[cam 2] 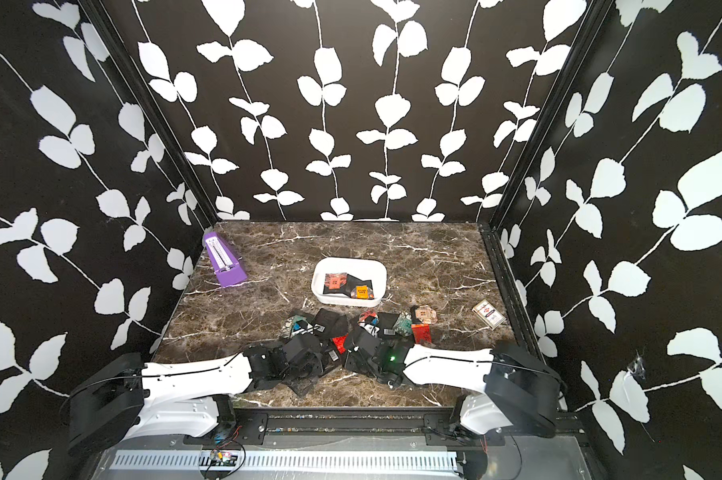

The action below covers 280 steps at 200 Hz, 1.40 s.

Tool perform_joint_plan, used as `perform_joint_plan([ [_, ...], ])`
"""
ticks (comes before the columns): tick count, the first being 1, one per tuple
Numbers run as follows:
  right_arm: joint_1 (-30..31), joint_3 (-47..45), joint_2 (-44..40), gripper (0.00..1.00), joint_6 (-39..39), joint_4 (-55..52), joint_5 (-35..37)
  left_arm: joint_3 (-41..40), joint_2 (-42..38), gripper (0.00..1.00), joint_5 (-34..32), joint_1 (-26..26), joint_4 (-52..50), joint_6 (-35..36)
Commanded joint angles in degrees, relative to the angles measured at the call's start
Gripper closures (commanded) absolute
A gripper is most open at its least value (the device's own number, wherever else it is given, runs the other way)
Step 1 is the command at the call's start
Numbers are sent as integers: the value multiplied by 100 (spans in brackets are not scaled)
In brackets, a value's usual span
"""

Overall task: Put the tea bags into the storage box
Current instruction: Pick up the tea bag from the center of the board.

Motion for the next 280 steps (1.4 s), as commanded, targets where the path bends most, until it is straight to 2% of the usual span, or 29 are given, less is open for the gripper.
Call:
perform_joint_plan([
  [1, 42, -118, 160, 59, 179, 521, 96, -110, 13, 80, -57, -16, -35, -96],
  [119, 53, -240, 556, 59, 304, 490, 146, -303, 223, 81, 80, -14, 155, -246],
  [220, 68, -36, 995, 57, 230, 626, 99, -374, 130, 83, 92, -19, -178, -278],
  [280, 77, 23, 1254, 60, 221, 755, 45, -385, 145, 83, 120, -32, -205, -278],
])
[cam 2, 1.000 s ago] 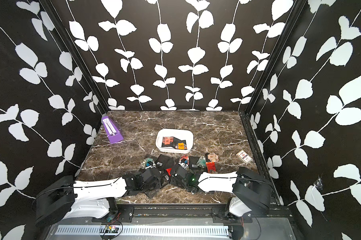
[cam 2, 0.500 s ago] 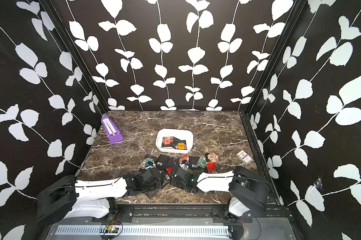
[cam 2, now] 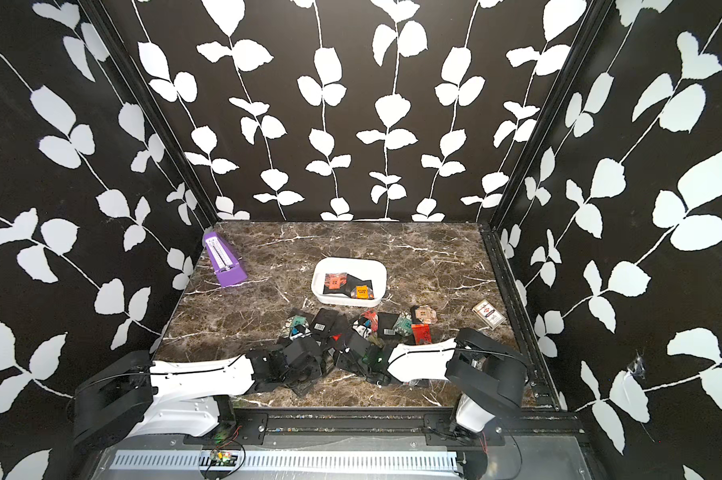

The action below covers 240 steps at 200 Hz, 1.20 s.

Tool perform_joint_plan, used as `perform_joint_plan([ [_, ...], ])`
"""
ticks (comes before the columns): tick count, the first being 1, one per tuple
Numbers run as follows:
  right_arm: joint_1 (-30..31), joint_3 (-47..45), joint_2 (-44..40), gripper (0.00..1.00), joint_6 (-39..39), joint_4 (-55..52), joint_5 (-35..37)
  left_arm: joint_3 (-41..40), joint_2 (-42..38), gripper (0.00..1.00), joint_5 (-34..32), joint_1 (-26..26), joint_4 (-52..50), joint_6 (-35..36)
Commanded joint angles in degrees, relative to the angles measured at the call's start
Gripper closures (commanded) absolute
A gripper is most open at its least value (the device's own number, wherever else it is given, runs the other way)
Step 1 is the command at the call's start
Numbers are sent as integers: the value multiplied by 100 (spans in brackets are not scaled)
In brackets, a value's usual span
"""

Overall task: Put the tea bags into the storage box
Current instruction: Pick up the tea bag from the center of the board.

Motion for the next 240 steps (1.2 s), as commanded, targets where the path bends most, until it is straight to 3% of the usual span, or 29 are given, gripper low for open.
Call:
perform_joint_plan([
  [1, 51, -16, 244, 60, -37, -404, 5, -152, -13, 83, 47, -28, -402, -29],
  [46, 51, 40, 254, 67, -80, -464, 29, -144, -18, 83, 56, -32, -412, -5],
  [95, 59, 164, 244, 86, -170, -572, 52, -200, -95, 83, 86, -32, -384, 14],
  [132, 94, 334, -20, 100, -348, -1006, 137, -206, -616, 82, 112, -32, -288, 129],
  [151, 143, 551, -398, 100, -560, -1569, 206, -106, -1051, 79, 3, -32, -371, 209],
  [182, 201, 914, -1107, 100, -926, -2863, 461, 159, -1609, 61, -687, -23, -1101, 391],
  [240, 21, 2067, -2534, 100, -2174, -5117, 1342, 265, -1754, 51, -1149, 30, -1609, 497],
])
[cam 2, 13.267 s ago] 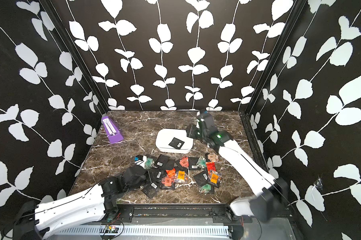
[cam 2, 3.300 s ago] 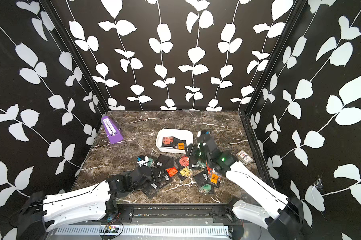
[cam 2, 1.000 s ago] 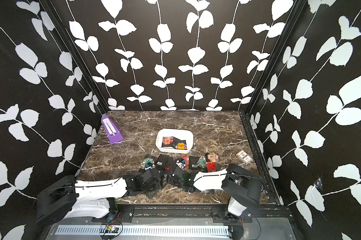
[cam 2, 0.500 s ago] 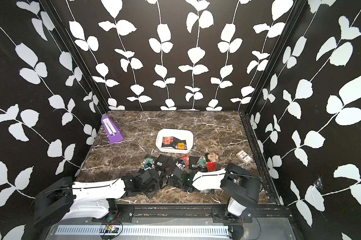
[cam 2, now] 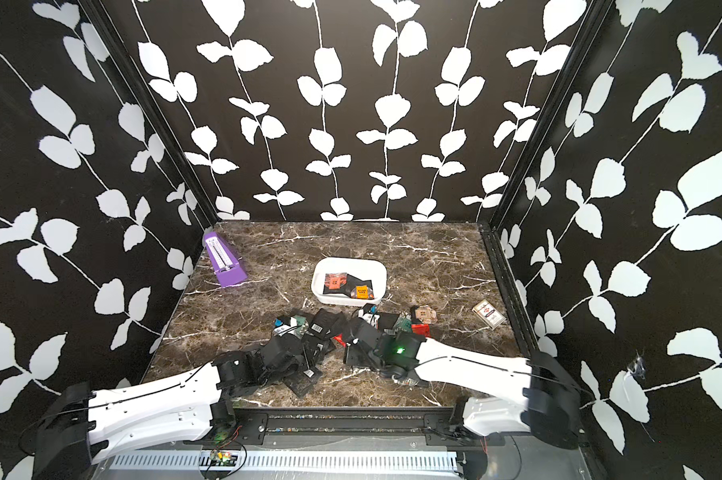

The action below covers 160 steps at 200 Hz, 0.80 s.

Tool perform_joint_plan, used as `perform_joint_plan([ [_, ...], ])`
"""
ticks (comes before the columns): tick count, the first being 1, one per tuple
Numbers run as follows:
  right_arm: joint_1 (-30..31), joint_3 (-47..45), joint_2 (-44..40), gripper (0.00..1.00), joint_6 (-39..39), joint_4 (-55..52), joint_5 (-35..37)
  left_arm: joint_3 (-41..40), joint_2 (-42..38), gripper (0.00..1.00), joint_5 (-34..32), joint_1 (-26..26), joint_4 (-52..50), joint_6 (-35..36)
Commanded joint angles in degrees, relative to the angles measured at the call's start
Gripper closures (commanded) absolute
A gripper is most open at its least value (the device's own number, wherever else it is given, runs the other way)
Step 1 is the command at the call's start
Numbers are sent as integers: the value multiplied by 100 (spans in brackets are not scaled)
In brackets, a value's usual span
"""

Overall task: Put the tea bags into the storage box
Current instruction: Pick up the tea bag from the center of the board, then place the tea bag in the storage box.

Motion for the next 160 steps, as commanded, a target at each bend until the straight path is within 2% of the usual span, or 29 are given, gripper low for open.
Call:
perform_joint_plan([
  [1, -146, 753, -349, 100, -808, -1351, 647, 89, -4, 51, -312, 23, -403, 107],
  [24, -777, 1266, -320, 100, -1463, -1410, 462, -10, 0, 50, -312, 31, -211, 72],
  [40, -1316, 1549, -92, 100, -1783, -956, -89, -54, -26, 49, -321, 32, -160, 58],
  [62, -1997, 1863, 546, 100, -1943, -81, -792, -125, -82, 48, -280, 32, -148, 2],
  [82, -2374, 2327, 1397, 100, -1973, 366, -1059, -262, -146, 49, -173, 32, 39, -56],
  [119, -2686, 3510, 3067, 100, -1993, 586, -1155, -502, -125, 49, -2, 32, 492, -54],
  [160, -2720, 4243, 4061, 100, -1884, 814, -1408, -556, -57, 49, 96, 32, 670, -47],
])
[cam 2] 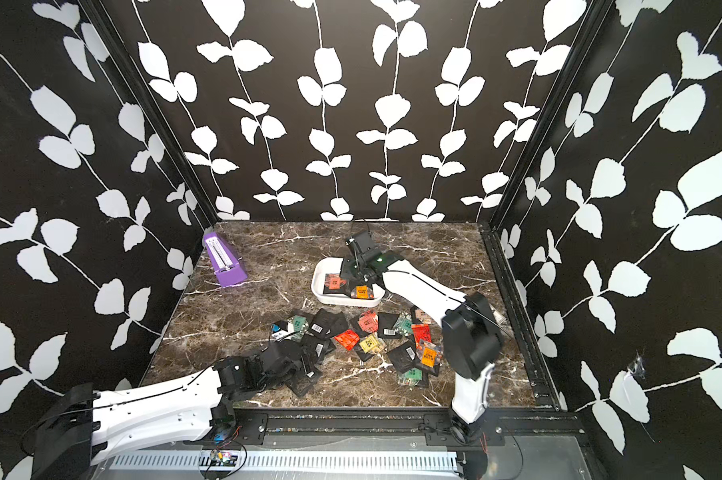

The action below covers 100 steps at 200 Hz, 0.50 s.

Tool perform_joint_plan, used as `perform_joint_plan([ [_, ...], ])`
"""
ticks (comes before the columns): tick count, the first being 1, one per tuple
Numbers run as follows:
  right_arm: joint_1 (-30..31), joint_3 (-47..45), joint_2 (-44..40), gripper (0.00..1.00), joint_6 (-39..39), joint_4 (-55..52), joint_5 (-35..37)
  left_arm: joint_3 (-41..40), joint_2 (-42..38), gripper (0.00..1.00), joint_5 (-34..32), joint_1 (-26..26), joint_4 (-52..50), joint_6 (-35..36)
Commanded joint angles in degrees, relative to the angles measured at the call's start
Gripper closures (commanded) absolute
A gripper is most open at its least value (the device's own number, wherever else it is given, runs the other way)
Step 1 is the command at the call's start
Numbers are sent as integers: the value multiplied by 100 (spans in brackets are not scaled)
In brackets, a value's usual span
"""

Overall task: Put the tea bags into the storage box
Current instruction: Place the tea bag in the storage box.

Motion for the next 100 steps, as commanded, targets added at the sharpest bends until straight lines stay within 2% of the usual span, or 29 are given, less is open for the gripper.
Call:
perform_joint_plan([
  [1, -5, 537, 254, 100, 13, 244, -207, -68, 18, 49, 70, 30, 240, 1],
  [20, -26, 605, 429, 100, 5, 135, -209, -30, 41, 49, 79, 30, 238, 29],
  [61, -266, 152, -3, 58, -129, -227, 18, 116, -65, 49, -81, 30, -122, 120],
  [100, -419, -458, -1230, 56, -715, -866, 582, 432, -370, 51, -440, 38, -1109, 214],
])
